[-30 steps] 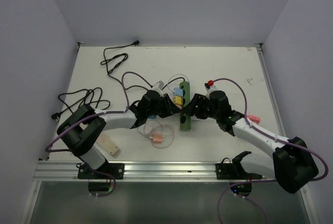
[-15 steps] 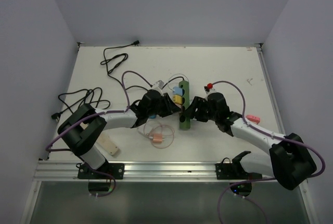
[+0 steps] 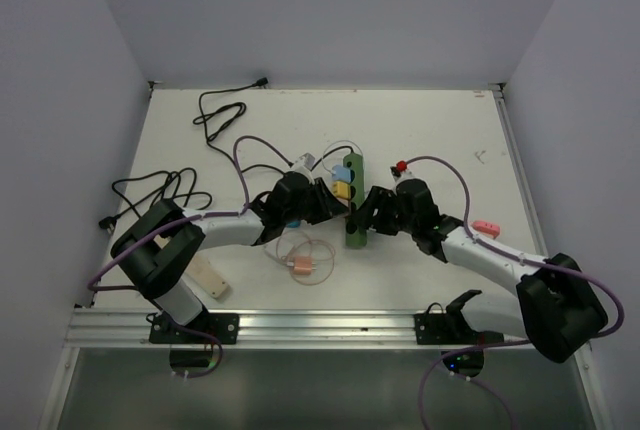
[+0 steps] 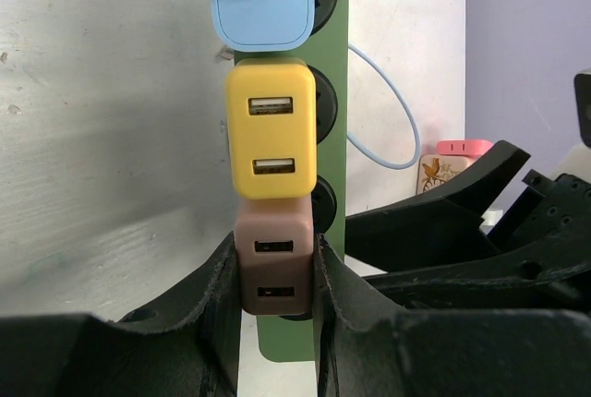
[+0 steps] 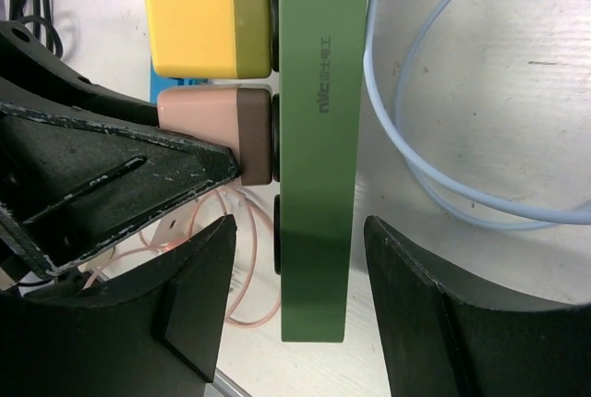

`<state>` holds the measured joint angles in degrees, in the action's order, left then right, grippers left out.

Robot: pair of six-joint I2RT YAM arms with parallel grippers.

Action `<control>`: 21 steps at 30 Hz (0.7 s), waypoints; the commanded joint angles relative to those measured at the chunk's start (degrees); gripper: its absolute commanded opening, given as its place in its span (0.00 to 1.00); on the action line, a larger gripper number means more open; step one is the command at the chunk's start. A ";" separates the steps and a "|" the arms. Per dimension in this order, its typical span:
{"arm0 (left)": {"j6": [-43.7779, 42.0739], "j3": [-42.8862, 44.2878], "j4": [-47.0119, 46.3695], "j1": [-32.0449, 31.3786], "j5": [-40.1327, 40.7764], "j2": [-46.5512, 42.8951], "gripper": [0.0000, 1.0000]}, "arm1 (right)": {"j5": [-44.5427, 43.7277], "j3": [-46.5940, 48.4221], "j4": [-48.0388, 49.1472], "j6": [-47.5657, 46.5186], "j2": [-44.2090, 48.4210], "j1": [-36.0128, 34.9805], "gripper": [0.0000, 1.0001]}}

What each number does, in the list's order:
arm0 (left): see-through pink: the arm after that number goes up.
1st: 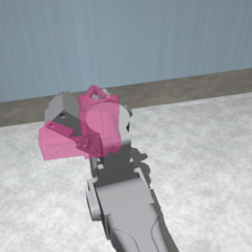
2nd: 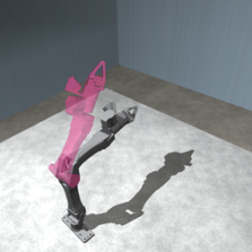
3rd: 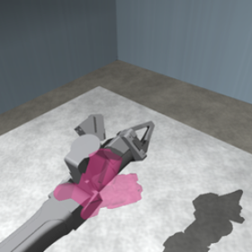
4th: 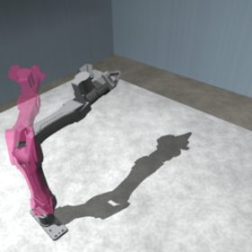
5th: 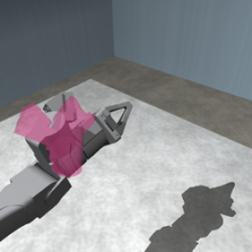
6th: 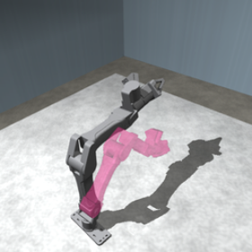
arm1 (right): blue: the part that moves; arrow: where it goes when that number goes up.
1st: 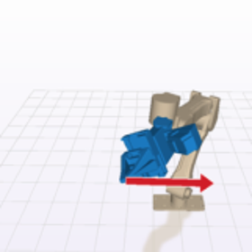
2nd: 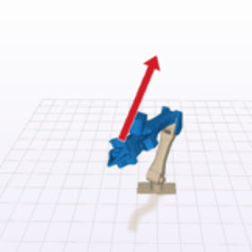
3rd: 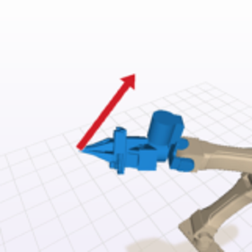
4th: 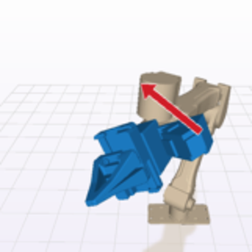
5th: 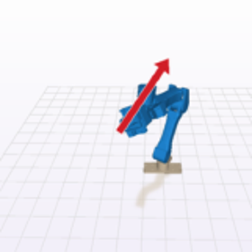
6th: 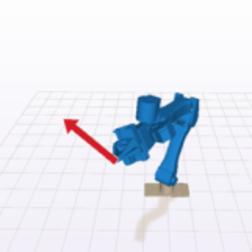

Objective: Pull the plug off the socket

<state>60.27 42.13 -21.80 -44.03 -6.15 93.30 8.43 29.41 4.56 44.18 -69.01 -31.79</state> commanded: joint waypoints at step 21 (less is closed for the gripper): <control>1.17 1.20 -9.14 -1.85 0.52 -9.62 0.00 | -10.08 -2.25 2.58 0.91 -2.18 -1.52 0.00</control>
<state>60.93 42.26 -22.48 -45.47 -5.13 90.32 6.98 27.88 10.76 46.26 -72.79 -33.89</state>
